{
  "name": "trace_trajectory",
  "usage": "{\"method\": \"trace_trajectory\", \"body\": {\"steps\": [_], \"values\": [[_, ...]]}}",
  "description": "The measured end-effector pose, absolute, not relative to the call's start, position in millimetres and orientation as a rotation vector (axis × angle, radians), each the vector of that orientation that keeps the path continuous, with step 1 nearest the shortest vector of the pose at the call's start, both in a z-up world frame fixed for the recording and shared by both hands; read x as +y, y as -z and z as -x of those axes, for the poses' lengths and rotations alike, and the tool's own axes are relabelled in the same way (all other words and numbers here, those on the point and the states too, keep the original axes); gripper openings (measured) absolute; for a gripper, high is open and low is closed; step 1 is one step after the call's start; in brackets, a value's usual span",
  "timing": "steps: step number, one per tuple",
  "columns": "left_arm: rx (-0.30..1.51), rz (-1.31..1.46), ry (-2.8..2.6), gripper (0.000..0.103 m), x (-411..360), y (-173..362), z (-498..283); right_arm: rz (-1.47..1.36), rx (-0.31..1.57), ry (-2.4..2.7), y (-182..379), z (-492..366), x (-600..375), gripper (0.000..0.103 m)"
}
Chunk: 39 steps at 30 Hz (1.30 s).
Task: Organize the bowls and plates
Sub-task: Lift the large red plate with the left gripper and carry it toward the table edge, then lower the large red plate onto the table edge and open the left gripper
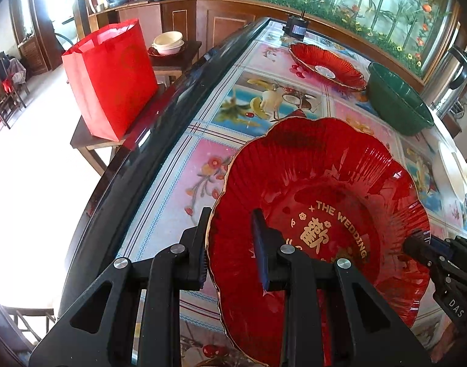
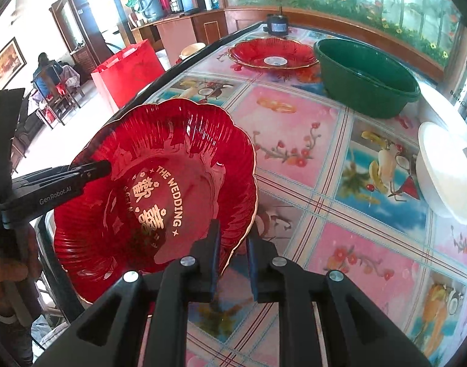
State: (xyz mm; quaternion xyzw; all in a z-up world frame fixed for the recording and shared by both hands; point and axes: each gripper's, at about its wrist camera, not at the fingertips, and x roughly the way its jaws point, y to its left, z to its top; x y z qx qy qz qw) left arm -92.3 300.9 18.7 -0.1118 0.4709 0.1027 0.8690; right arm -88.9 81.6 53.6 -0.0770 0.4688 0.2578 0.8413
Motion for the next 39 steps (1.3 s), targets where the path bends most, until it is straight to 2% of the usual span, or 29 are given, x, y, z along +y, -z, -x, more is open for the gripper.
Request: {"method": "trace_trajectory", "body": {"steps": [8,11,13,15,17,19,21,27,39], "values": [[0.978,0.230,-0.213,0.025,301,-17,94,0.149,0.984,-0.548,-52,98,81,0.018],[0.980,0.232,-0.224,0.030,301,-17,94,0.120,0.994,-0.563,-52,97,79,0.019],[0.981,0.225,-0.227,0.035,301,-16,94,0.112,0.997,-0.567,-52,97,77,0.019],[0.978,0.220,-0.238,0.050,301,-17,94,0.111,0.990,-0.561,-53,98,75,0.020],[0.954,0.234,-0.244,0.054,304,-21,98,0.096,0.988,-0.556,-55,98,71,0.021],[0.930,0.238,-0.262,0.058,305,-27,100,0.079,0.987,-0.556,-57,98,66,0.024],[0.910,0.224,-0.280,0.066,304,-34,102,0.068,0.982,-0.548,-59,98,61,0.033],[0.859,0.193,-0.281,0.066,293,-52,105,0.033,0.967,-0.530,-66,99,46,0.039],[0.796,0.169,-0.195,0.066,251,-80,102,0.002,0.945,-0.515,-74,100,25,0.042]]}}
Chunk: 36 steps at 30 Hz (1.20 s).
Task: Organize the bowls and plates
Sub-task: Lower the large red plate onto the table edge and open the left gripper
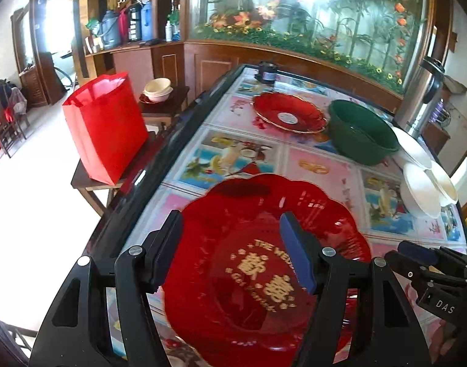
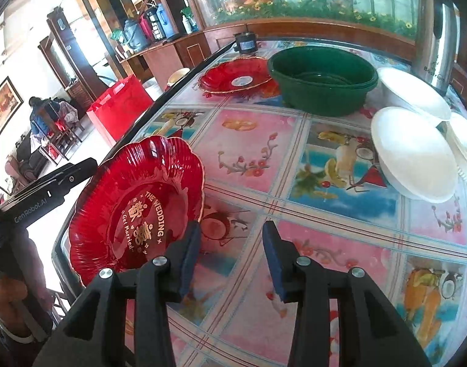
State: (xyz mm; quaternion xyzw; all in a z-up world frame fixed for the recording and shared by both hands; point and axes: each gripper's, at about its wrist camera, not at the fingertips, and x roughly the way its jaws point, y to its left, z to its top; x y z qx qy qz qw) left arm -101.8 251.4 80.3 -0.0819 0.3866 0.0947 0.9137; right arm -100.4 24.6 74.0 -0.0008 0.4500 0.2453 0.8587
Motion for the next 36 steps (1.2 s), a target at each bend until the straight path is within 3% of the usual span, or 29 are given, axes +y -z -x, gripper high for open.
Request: {"method": "trace_trajectory", "body": {"steps": [18,36], "values": [[0.796,0.070,-0.143,0.066,209,-90,86,-0.037,0.930,-0.492,-78,94,0,0.047],[0.810,0.070,-0.166,0.066,223,-92,66,-0.040,0.955,-0.498,-71,76,3,0.048]]}}
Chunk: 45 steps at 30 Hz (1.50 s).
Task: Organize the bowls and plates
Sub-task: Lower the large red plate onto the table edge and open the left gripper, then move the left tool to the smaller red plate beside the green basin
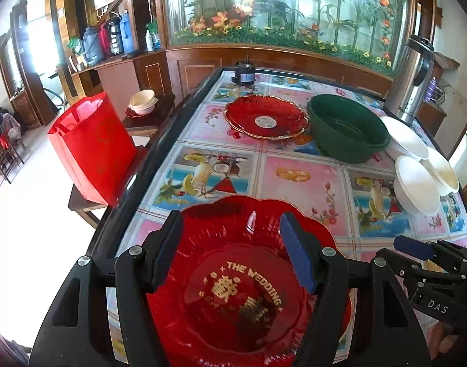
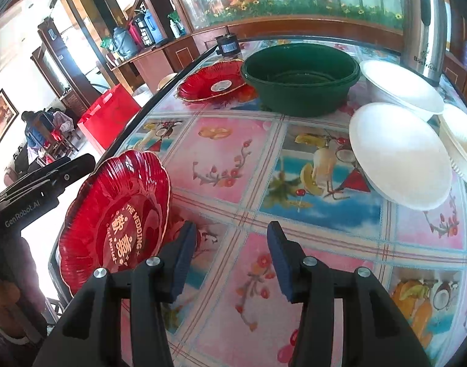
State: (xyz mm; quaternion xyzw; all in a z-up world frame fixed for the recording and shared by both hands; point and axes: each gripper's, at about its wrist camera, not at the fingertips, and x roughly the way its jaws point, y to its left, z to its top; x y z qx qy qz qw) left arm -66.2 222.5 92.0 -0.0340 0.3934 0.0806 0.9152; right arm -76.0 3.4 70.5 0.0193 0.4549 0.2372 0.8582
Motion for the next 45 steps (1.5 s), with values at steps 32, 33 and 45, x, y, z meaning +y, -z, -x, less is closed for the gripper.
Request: {"method": "trace_trajectory", "body": {"steps": [32,33,45], "values": [[0.842,0.060,-0.210,0.066,269,-108,-46,-0.076,1.052,-0.585,-61,-17,59,0.048],[0.845,0.063,-0.214,0.066,270,-108,-51,-0.075,1.049,-0.588,-62,-19,60,0.048],[0.877,0.040,-0.219,0.066,267,-100,-86,-0.110,1.076,-0.610,-53,-48,74,0.048]]}}
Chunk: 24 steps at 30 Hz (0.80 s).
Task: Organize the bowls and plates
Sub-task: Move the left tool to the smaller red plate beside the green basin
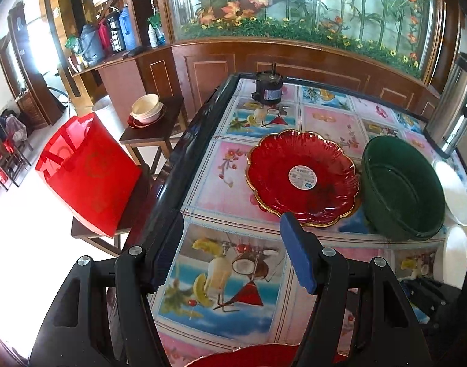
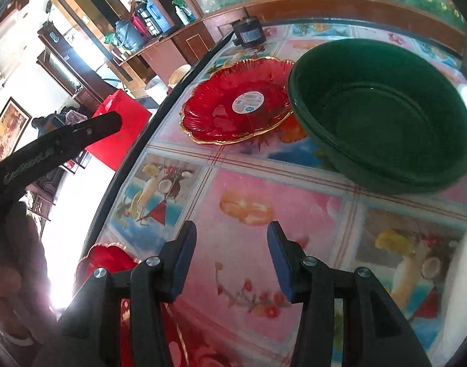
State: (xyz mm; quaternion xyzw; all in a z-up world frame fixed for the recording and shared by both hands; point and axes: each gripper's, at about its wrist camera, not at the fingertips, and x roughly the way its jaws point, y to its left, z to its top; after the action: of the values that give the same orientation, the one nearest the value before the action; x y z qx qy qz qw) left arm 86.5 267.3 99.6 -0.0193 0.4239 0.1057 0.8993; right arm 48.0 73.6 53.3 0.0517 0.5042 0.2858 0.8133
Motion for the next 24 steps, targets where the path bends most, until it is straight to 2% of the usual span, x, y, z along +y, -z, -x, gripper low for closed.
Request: {"method": "trace_trajectory", "body": {"steps": [12,24], "values": [[0.902,0.048,-0.244,0.066,288,-87,-109,-0.201,1.052,-0.488,-46,-112,59,0.048],[0.926,0.036,-0.217,0.066,292,-74,-127,-0.266,1.034,-0.488,-52,-116,58,0.048]]}}
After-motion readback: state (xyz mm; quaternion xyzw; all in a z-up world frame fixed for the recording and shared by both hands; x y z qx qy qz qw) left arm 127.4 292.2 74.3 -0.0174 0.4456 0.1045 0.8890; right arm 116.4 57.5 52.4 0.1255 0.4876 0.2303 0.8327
